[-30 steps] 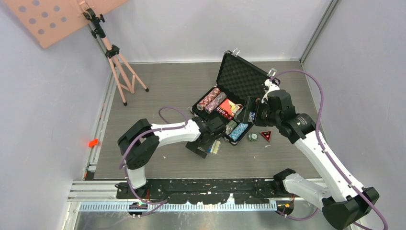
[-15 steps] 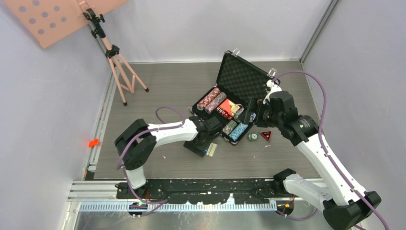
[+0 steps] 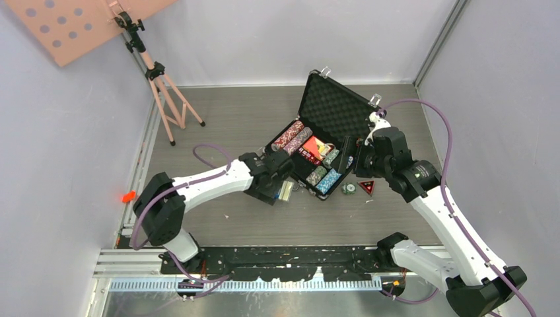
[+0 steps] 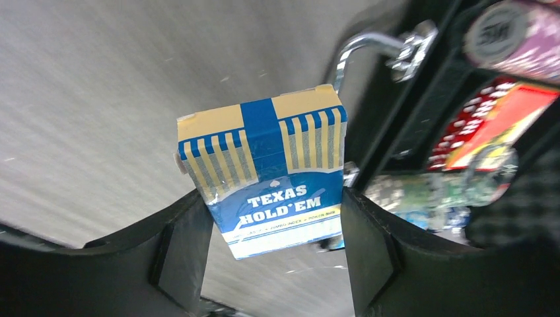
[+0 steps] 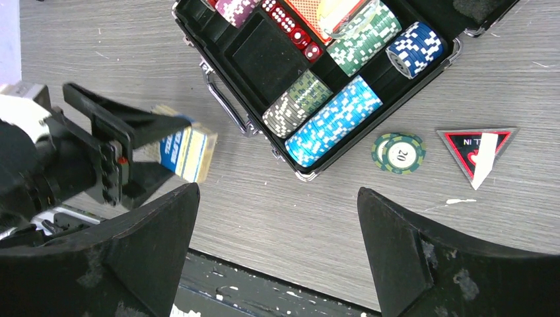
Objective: Pack up texas hold em set
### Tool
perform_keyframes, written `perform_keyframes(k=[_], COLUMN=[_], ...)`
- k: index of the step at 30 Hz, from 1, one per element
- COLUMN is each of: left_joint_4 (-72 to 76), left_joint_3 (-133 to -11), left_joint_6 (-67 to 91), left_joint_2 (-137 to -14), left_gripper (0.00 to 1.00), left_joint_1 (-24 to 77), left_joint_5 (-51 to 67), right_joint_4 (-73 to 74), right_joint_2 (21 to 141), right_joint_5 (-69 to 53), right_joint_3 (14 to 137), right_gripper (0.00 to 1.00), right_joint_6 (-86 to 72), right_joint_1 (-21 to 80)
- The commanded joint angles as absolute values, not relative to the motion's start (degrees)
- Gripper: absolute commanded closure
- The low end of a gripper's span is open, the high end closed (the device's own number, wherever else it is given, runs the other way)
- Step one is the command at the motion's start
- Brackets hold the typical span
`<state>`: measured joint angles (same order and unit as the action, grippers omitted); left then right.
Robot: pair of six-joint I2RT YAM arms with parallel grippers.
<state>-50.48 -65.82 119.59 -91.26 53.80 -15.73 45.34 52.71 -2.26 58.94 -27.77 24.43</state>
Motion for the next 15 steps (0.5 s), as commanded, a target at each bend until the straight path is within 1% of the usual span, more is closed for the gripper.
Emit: perform_keyframes(k=[1, 4, 8, 12, 15], left_joint_4=[-38.58, -33.10, -36.54, -32.38, -35.48], left_joint_3=[-65.96, -67.21, -75.67, -80.36, -85.85], left_joint_6=[124.42, 119.03, 110.34, 105.43, 101.45], left_joint_2=[-90.59, -92.32, -96.38, -101.00, -105.27], left_gripper=[0.98, 1.00, 1.00, 1.00, 1.00], left_joint_1=[49.32, 47.19, 45.58, 43.75, 43.28], left_joint_5=[-17.26, -17.94, -19.90, -16.04, -16.09], right_joint_4=[44.98, 45.19, 45.52, 45.94, 46.46], right_joint_2=[51.24, 51.41, 51.57, 51.67, 51.64], right_joint_5=[-0.27, -0.18, 2.09, 3.51, 4.43], right_joint_3=[61.88, 62.23, 62.59, 63.07, 63.33], right_gripper=[0.04, 0.04, 0.04, 0.04, 0.04], right_joint_6=[-27.34, -27.33, -27.42, -27.42, -27.49], right_joint_1=[24.69, 24.70, 24.70, 24.68, 24.70])
